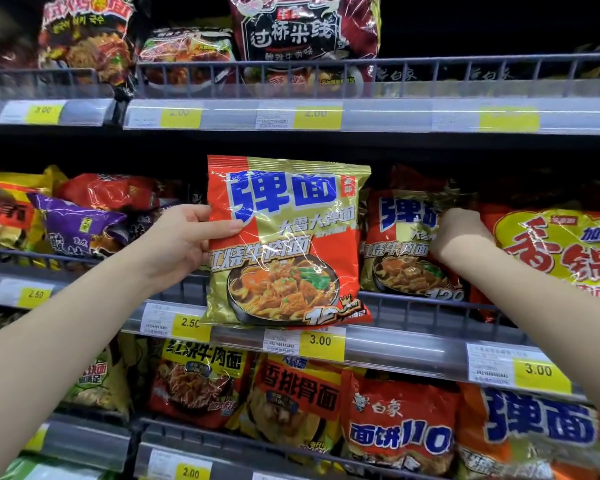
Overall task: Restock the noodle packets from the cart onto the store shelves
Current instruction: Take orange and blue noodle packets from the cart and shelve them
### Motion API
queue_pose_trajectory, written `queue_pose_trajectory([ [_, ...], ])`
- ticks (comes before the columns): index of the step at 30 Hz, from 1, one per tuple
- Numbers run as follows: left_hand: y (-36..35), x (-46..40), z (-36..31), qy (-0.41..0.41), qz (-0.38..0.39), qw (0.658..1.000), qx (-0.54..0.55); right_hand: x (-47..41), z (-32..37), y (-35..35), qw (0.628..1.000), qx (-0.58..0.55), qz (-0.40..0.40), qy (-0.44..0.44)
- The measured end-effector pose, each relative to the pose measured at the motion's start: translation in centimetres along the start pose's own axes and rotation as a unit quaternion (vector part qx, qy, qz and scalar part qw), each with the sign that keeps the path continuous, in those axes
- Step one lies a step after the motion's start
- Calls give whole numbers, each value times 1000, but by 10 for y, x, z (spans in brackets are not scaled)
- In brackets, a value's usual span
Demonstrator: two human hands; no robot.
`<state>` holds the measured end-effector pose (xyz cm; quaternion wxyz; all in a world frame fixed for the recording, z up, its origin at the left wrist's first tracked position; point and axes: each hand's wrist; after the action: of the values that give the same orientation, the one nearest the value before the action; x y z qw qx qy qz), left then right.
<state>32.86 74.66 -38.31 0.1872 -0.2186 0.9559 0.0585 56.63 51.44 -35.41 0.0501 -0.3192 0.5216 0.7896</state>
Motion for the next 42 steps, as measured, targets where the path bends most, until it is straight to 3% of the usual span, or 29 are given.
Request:
queue_pose_trajectory([
  [5, 4, -1, 2, -8, -2, 1000, -1, 12, 5, -1, 987, 155, -21, 37],
  [11, 4, 1, 1, 2, -8, 1000, -7, 23, 13, -1, 946, 302, 17, 120],
  [16, 5, 3, -1, 1, -2, 1000, -7, 35, 23, 11, 941, 315, -8, 128],
  [19, 6, 2, -2, -2, -5, 1000, -6, 41, 27, 15, 934, 285, -100, 189],
  [23, 5, 1, -3, 0, -13, 1000, -5, 48, 31, 17, 902, 126, -216, 351],
  [24, 4, 1, -3, -1, -13, 1000, -5, 52, 33, 19, 905, 66, -204, 367],
  [26, 2, 2, -3, 1, -12, 1000, -7, 65, 36, 22, 920, -73, -134, 362],
  [29, -1, 3, -3, 2, -9, 1000, -9, 79, 40, 22, 902, -243, -79, 348],
  [34, -5, 2, -6, -3, 6, 1000, -7, 88, 50, 21, 872, -386, 86, 289],
  [39, -8, 1, -7, -7, 20, 1000, -20, 87, 56, 22, 855, -456, 120, 216],
  [42, -12, 1, -8, -4, 5, 1000, -15, 83, 59, 22, 823, -520, 152, 171],
])
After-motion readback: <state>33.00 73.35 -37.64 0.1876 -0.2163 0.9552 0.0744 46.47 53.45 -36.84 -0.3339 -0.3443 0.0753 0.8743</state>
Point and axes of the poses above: each hand's wrist, its own x-axis away from the middle knuckle, its own y-axis out of the back of the hand, z = x × y, and after that the axes turned 8 degrees about y, right-handed
